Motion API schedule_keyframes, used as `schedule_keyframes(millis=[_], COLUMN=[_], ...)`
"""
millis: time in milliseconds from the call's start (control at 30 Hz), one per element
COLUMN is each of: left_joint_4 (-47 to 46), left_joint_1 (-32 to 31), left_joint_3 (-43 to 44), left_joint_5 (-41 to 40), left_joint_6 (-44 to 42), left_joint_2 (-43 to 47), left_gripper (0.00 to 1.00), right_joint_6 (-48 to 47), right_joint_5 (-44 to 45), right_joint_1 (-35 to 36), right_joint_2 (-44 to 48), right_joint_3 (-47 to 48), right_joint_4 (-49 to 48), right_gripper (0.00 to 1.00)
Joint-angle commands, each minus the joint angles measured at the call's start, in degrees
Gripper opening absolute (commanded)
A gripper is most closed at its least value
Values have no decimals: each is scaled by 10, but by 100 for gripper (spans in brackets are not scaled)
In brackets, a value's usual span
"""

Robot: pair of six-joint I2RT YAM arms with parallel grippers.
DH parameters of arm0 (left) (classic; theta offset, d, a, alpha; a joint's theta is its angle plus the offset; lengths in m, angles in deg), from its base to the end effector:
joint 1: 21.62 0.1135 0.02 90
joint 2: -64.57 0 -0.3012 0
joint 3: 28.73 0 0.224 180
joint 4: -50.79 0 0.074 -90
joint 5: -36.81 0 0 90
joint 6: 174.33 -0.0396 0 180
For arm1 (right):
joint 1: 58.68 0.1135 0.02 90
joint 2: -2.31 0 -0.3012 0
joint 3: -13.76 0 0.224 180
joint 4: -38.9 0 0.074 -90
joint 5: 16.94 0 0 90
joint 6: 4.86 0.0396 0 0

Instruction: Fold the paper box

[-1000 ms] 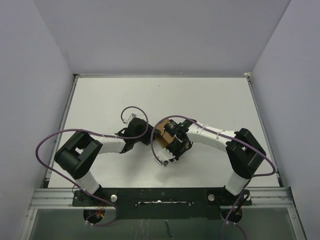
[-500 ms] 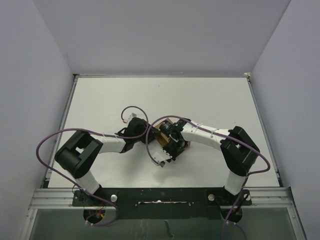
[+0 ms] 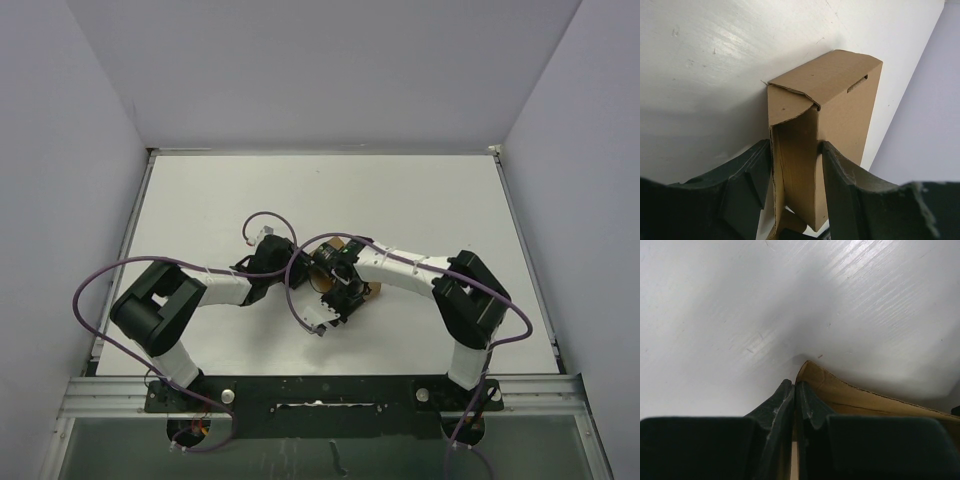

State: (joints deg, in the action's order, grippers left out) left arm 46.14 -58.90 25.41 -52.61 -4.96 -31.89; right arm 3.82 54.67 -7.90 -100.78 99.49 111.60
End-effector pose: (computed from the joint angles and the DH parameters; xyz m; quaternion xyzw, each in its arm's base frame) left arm 0.2460 -0.1877 0.1926 -0.3202 0.8385 -0.3777 0.2277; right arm 0.1812 0.2418 0.2285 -0.9021 0.4008 0.1543 0.0416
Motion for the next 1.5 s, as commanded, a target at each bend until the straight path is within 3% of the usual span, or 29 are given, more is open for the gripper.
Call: schedule_keyframes(millis=[0, 1467], left_joint_4=[30, 8], left_joint_1=[1, 5], left_joint_3=[-6, -11], left_joint_5=[2, 18], left_joint_6=[-17, -14], left_joint_2=[-27, -41], left_gripper=[41, 41], right_joint_6=[-5, -78], right_joint_5=[-5, -33], right_joint_1=[6, 13], right_joint_2=[-12, -38], right_joint_3=[23, 76], right_joint_4=[0, 46], right_gripper=[4, 4])
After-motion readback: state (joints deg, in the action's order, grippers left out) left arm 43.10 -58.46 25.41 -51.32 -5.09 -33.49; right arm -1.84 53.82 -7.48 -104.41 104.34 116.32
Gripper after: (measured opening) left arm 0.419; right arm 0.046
